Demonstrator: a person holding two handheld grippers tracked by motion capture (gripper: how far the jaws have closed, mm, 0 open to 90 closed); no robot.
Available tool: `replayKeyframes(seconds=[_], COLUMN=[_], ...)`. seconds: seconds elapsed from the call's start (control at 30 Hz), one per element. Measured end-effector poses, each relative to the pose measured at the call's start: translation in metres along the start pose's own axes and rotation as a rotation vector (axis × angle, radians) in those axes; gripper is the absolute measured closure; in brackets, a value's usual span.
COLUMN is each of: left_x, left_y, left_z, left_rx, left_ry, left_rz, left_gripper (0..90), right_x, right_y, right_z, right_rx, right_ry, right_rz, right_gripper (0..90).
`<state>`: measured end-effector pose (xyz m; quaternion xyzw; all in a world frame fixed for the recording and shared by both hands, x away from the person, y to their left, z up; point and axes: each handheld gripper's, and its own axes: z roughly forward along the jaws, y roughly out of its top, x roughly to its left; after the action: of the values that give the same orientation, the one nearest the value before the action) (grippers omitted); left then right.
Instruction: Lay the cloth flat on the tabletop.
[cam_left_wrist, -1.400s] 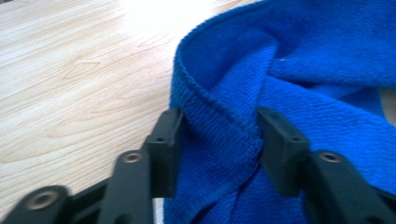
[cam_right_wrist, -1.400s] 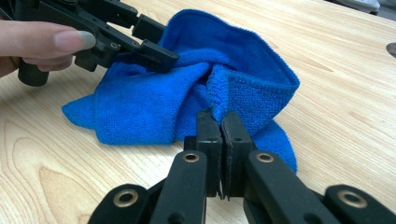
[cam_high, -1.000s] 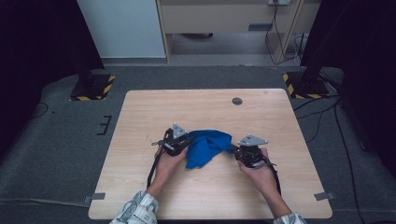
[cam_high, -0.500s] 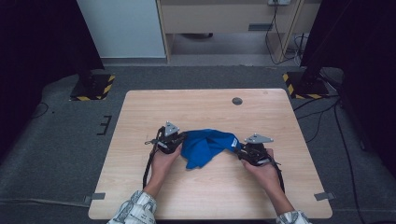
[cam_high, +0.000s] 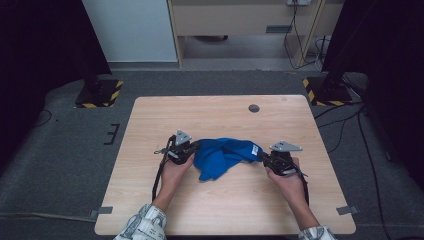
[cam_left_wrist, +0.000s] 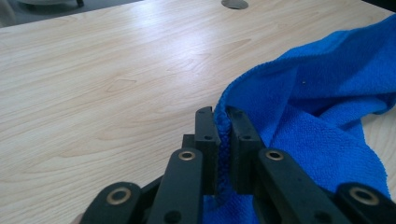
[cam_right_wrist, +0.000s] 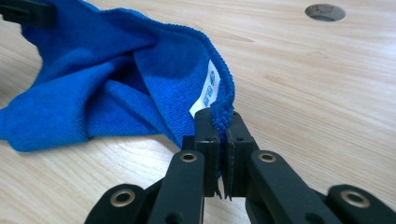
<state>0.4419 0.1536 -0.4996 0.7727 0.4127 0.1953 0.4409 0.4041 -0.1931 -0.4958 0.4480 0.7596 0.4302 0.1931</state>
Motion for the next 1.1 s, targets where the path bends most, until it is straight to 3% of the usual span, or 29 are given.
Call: replayKeyframes(seconds=[0.23,0.53,1.1], left_x=[-0.004,-0.005,-0.010], left_y=[0.006,0.011,0.025], left_z=[-0.004,-0.012,-0.038], left_rx=[-0.015,-0.034,-0.089], left_ry=[-0.020,-0.032,-0.067], left_rz=[0.010,0.008,0.002], left_gripper=[83.9,83.9,84.3], right_x=[0.001,-0.008,-0.001], right_y=[0.005,0.008,0.025], right_z=[-0.020,-0.024,-0.048], right_rx=[-0.032,-0.073,-0.113], right_ry=[0.012,-0.008,-0.002], right_rz=[-0.020,-0.004,-0.016], right_gripper=[86.9,86.5,87.2])
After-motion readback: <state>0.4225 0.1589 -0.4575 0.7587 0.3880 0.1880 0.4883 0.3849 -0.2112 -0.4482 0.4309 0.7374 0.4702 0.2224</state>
